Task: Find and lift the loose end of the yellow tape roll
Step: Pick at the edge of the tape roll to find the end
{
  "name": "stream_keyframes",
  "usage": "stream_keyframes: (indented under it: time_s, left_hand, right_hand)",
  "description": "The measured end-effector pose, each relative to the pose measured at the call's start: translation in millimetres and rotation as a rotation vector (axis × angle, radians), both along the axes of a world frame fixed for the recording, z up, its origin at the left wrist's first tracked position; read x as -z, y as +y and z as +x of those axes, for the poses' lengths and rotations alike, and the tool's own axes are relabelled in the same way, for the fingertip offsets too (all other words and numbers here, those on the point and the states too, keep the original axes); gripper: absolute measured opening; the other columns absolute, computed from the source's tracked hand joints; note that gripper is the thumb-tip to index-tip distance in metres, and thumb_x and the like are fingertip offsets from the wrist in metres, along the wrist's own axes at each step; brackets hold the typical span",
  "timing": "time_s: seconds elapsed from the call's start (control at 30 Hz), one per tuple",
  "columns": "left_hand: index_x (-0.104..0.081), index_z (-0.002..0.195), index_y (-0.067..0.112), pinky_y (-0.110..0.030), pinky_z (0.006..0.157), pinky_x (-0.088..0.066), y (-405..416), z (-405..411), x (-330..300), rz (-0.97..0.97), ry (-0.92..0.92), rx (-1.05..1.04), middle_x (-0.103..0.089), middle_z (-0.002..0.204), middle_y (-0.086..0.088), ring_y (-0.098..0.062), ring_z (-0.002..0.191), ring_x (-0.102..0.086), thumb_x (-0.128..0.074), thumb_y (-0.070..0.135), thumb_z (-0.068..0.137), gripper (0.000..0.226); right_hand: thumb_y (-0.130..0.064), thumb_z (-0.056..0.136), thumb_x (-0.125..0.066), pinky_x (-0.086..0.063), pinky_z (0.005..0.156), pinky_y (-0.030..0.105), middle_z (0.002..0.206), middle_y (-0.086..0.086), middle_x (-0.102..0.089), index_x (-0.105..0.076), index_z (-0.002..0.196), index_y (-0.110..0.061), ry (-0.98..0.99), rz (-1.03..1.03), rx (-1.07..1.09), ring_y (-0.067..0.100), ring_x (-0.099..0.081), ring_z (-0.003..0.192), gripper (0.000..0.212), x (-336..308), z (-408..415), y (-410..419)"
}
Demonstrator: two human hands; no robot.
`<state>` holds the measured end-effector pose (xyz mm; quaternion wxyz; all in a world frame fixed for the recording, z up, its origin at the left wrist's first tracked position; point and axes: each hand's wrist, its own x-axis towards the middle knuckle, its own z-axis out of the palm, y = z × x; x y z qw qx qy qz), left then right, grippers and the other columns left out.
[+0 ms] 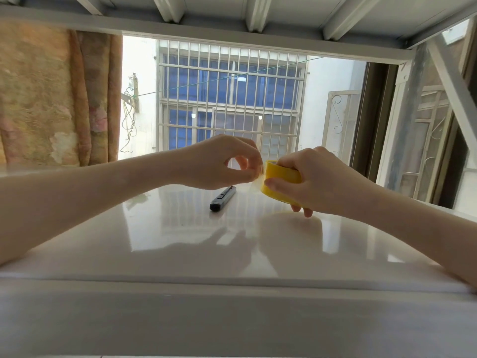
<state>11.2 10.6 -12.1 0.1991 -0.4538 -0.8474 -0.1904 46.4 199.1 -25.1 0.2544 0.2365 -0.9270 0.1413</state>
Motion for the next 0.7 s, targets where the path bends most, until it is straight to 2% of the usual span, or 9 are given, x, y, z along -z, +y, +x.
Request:
stream_keyframes:
  time_s: [0.07,0.2,0.3,0.43,0.53,0.7]
  left_hand:
    - [-0.060,0.073,0.015,0.000,0.064,-0.038,-0.2,1.1,-1.4,-0.011,-0.041,-0.003,-0.061,0.102,0.004,-0.004,0.087,-0.057,-0.057,0.015,0.088,0.016]
    - [-0.062,0.076,0.003,0.001,0.068,-0.037,-1.6,0.1,-4.3,-0.046,-0.115,-0.026,-0.059,0.106,0.011,0.003,0.090,-0.055,-0.056,0.013,0.088,0.016]
    - [-0.060,0.076,0.003,0.002,0.069,-0.036,-3.1,1.9,-8.7,-0.073,-0.143,-0.050,-0.060,0.107,0.016,0.008,0.090,-0.054,-0.054,0.015,0.089,0.018]
    - [-0.059,0.076,0.001,-0.005,0.071,-0.045,-3.0,6.6,-10.9,-0.065,-0.172,-0.059,-0.068,0.101,0.013,0.004,0.088,-0.060,-0.053,0.012,0.088,0.018]
    - [-0.052,0.068,0.003,-0.015,0.061,-0.053,2.0,4.2,-3.3,0.039,-0.182,-0.132,-0.072,0.086,0.006,-0.002,0.080,-0.065,-0.054,0.012,0.086,0.020]
    - [-0.043,0.056,0.014,-0.017,0.055,-0.053,6.7,2.8,3.9,0.238,-0.132,-0.213,-0.070,0.075,-0.005,-0.006,0.066,-0.063,-0.062,0.011,0.077,0.029]
  right_hand:
    - [-0.036,0.086,-0.054,-0.058,0.052,0.025,0.064,0.002,-0.069,-0.063,0.086,-0.013,0.013,0.020,0.029,0.013,-0.065,0.042,0.025,0.5,-0.2,-0.6]
    - [-0.036,0.086,-0.054,-0.056,0.050,0.019,0.064,0.002,-0.070,-0.064,0.087,-0.010,0.029,0.038,0.082,0.012,-0.065,0.042,0.028,0.8,-1.1,-0.9]
    - [-0.036,0.086,-0.055,-0.055,0.051,0.020,0.065,0.004,-0.070,-0.064,0.090,-0.008,0.029,0.029,0.096,0.013,-0.065,0.042,0.030,1.1,-1.5,-0.4]
    - [-0.034,0.085,-0.054,-0.055,0.051,0.019,0.063,0.005,-0.070,-0.064,0.091,-0.005,0.038,0.033,0.092,0.012,-0.065,0.041,0.031,-0.1,-1.5,1.2]
    - [-0.036,0.086,-0.054,-0.054,0.051,0.018,0.064,0.005,-0.070,-0.064,0.091,-0.006,0.066,0.048,0.080,0.011,-0.065,0.041,0.032,-0.5,-0.4,1.9]
    - [-0.041,0.085,-0.055,-0.057,0.055,0.021,0.077,0.004,-0.069,-0.057,0.096,-0.016,0.035,-0.015,0.024,0.016,-0.068,0.049,0.027,-0.4,0.1,-0.6]
